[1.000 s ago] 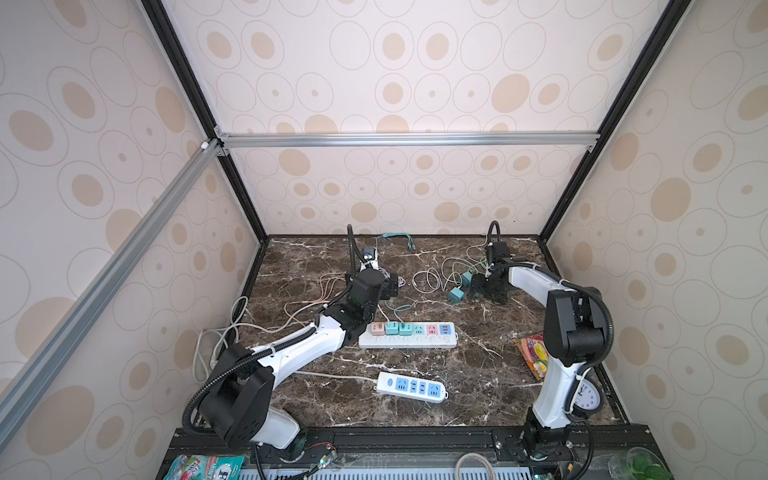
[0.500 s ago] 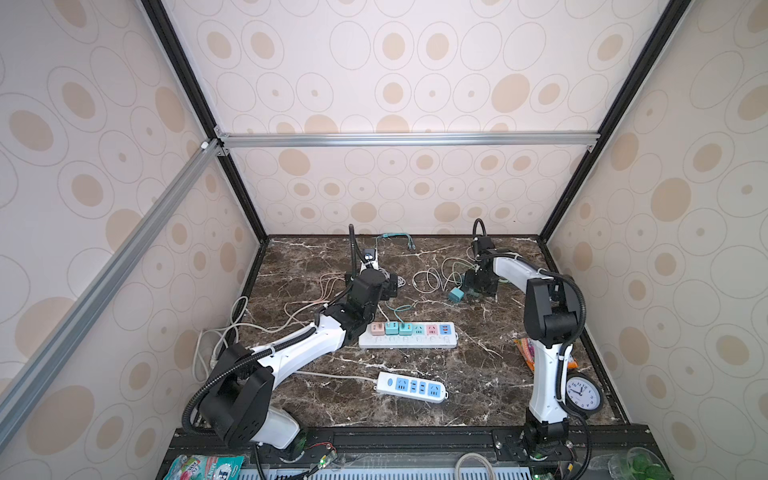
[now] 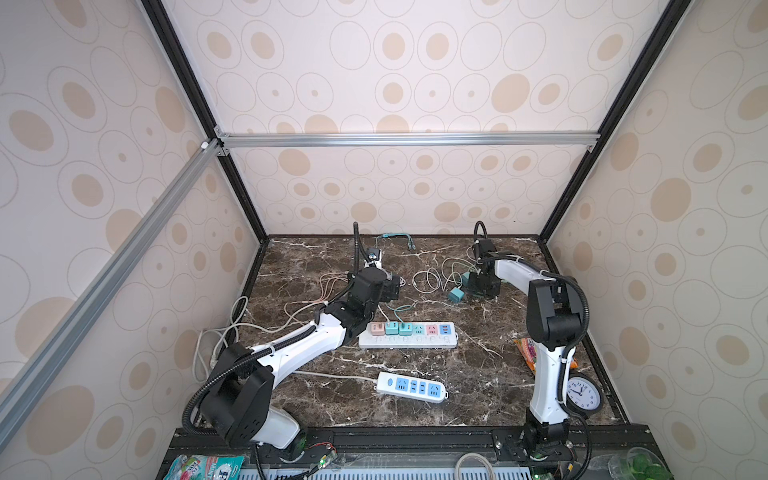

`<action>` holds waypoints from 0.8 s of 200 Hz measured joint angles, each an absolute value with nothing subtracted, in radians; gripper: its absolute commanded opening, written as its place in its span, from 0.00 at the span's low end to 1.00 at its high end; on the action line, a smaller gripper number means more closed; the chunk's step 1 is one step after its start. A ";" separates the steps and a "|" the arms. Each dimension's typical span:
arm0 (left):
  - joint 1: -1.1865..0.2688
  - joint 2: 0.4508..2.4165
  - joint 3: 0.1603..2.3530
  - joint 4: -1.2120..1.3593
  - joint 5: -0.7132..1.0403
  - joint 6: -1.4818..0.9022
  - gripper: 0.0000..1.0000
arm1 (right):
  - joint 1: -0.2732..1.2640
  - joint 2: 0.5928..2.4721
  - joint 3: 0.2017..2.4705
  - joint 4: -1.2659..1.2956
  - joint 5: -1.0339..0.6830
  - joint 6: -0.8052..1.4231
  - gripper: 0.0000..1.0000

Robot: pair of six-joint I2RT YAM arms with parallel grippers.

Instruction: Insert the plug

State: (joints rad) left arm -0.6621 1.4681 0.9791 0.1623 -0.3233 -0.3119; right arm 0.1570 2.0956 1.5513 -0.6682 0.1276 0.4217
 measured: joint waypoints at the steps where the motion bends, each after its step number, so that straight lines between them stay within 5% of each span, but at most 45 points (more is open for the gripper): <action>1: -0.662 1.469 0.981 0.162 -0.316 -0.311 0.98 | 0.157 2.090 1.544 -0.666 0.129 0.422 0.36; 92: -0.735 1.599 1.115 0.149 0.027 -0.300 0.91 | 0.207 1.506 1.031 -0.250 0.123 0.267 0.31; 160: -0.733 1.663 1.301 0.035 0.239 -0.278 0.84 | 0.321 1.376 0.821 0.063 -0.001 0.010 0.30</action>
State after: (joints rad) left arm -0.7326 1.6630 1.3006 0.0353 0.2386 -0.2775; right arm 0.3206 1.3758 0.8207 0.0631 -0.0013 0.0097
